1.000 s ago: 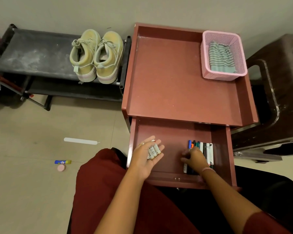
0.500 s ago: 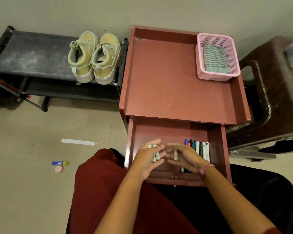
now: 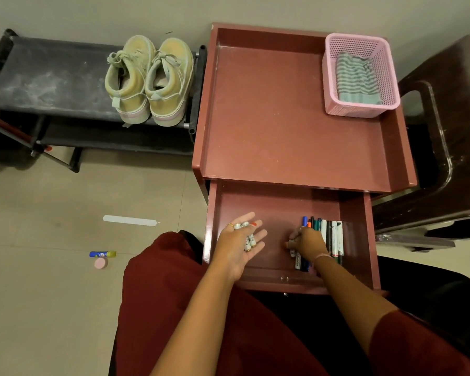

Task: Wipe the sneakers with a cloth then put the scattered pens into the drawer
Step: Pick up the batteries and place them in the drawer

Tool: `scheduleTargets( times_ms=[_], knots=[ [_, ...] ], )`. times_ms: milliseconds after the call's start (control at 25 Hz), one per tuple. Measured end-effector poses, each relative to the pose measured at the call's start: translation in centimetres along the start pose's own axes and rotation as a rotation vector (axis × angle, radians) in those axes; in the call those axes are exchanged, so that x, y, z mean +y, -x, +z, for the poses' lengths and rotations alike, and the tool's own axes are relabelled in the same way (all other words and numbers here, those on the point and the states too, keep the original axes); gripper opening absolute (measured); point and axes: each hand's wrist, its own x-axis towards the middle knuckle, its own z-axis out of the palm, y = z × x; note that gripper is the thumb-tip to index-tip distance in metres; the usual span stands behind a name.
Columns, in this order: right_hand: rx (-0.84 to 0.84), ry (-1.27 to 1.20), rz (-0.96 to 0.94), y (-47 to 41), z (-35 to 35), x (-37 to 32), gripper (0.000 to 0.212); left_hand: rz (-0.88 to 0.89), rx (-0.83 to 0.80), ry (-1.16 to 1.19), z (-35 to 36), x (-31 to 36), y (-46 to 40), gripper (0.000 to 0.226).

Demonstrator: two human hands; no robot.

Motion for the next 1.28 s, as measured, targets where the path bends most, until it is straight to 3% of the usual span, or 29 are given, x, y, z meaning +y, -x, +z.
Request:
scheduleTargets(
  times_ms=[120, 320, 400, 440, 520, 600, 680, 760, 920, 1000, 1120, 1280],
  knots=[
    [0.054, 0.353, -0.090, 0.5, 0.2, 0.7, 0.012, -0.001, 0.003, 0.002, 0.0, 0.1, 0.0, 0.026],
    [-0.066, 0.585, -0.211, 0.4, -0.1, 1.3, 0.012, -0.011, 0.002, -0.009, -0.1, 0.1, 0.1, 0.027],
    [-0.040, 0.636, -0.254, 0.5, -0.2, 0.9, 0.011, -0.027, -0.012, -0.020, 0.0, 0.1, 0.3, 0.026],
    [-0.015, 0.501, -0.271, 0.9, -0.4, 0.3, 0.011, -0.040, -0.024, -0.033, 0.1, 0.1, 0.4, 0.026],
    [-0.085, -0.131, -0.211, 2.4, -1.3, -1.7, 0.018, -0.066, -0.052, -0.070, 0.4, 0.1, 0.6, 0.026],
    [-0.414, -0.773, -0.085, 4.4, -2.4, -4.3, 0.031, -0.088, -0.077, -0.119, 0.7, 0.0, 0.9, 0.027],
    [-0.653, -0.995, -0.065, 5.6, -2.7, -5.4, 0.042, -0.097, -0.119, -0.176, 0.9, 0.0, 1.0, 0.029],
    [-0.738, -1.049, -0.075, 5.6, -2.4, -5.7, 0.045, -0.097, -0.129, -0.203, 0.9, 0.1, 1.2, 0.030],
    [-0.550, -1.005, 0.013, 3.6, -1.8, -4.5, 0.037, -0.045, -0.024, -0.128, 0.5, 0.1, 0.8, 0.031],
    [-0.401, -0.731, 0.017, 2.2, -1.5, -3.2, 0.032, -0.005, 0.029, -0.067, 0.1, 0.2, 0.5, 0.032],
    [-0.164, -0.132, -0.100, 0.7, -1.0, -1.9, 0.026, 0.007, 0.049, -0.013, -0.1, 0.4, 0.5, 0.029],
    [-0.006, -0.025, -0.075, 0.2, -0.1, -1.3, 0.024, -0.006, 0.040, -0.010, 0.2, 0.5, 0.6, 0.027]
  ],
)
